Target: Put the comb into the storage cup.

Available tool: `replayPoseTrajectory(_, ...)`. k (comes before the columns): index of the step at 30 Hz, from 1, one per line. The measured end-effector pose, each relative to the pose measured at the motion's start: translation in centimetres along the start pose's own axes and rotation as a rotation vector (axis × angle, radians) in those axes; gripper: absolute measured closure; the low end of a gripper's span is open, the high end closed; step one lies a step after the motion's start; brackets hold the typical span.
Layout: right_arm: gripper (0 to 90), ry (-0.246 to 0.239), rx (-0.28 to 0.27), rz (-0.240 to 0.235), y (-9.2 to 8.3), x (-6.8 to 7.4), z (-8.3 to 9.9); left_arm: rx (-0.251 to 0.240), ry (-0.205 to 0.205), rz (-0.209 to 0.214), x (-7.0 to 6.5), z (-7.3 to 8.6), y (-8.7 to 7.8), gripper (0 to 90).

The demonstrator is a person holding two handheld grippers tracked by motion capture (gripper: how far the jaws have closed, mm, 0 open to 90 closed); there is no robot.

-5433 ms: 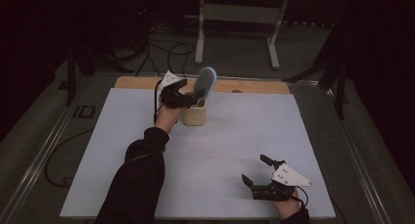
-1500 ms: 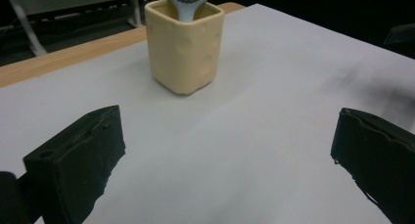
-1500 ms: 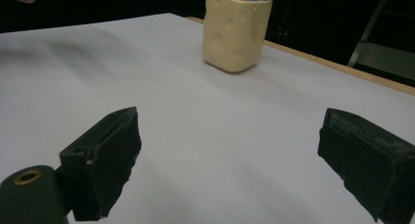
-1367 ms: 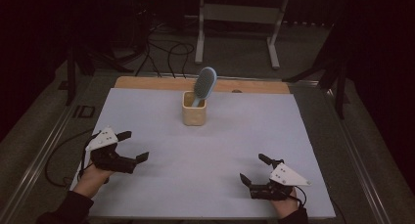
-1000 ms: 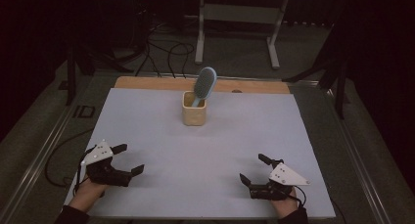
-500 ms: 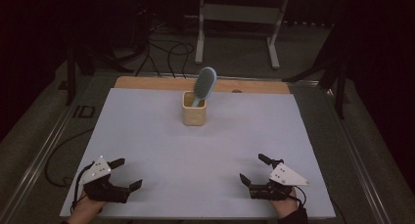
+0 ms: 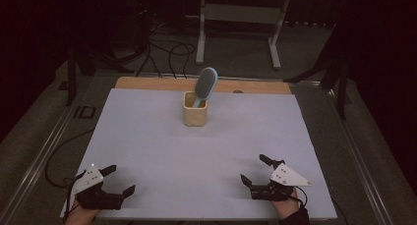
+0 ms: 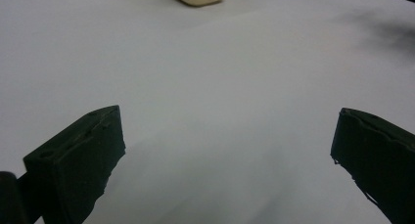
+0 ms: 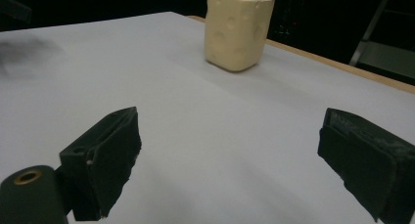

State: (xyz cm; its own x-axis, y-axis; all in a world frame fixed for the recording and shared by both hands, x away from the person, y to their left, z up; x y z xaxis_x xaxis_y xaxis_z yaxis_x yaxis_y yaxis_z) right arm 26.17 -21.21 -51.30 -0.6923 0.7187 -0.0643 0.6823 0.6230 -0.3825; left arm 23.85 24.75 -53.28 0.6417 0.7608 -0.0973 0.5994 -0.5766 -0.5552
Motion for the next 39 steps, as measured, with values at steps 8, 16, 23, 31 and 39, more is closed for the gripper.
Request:
replayPoseTrajectory(8,8.4,0.004,-0.002,0.0,-0.02,-0.12,-0.01,-0.018,0.0,-0.016,-0.14,-0.18,-0.07,0.0)
replayPoseTrajectory(16,8.3,0.002,0.004,-0.007,0.13,-0.06,0.08,-0.014,0.003,-0.008,-0.21,-0.05,0.05,0.0)
replayPoseTrajectory(23,8.3,-0.002,0.01,-0.011,0.28,-0.01,0.15,-0.02,0.0,-0.004,-0.19,-0.02,-0.02,0.0)
replayPoseTrajectory(31,8.3,0.003,0.01,-0.01,0.32,-0.03,0.16,-0.023,-0.001,0.007,-0.27,-0.02,-0.02,0.0)
replayPoseTrajectory(39,8.3,0.005,0.014,-0.009,0.37,-0.04,0.21,-0.023,0.002,0.012,-0.32,-0.02,0.04,0.0)
Point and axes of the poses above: each handheld gripper's, and its own axes: y roughly forward along the jaws, z roughly out of its underside, x roughly to its left, the point moved 5 cm from there along y, roughly forward along the jaws, and after that the axes turned 5 degrees about x, right-handed, at the moved point
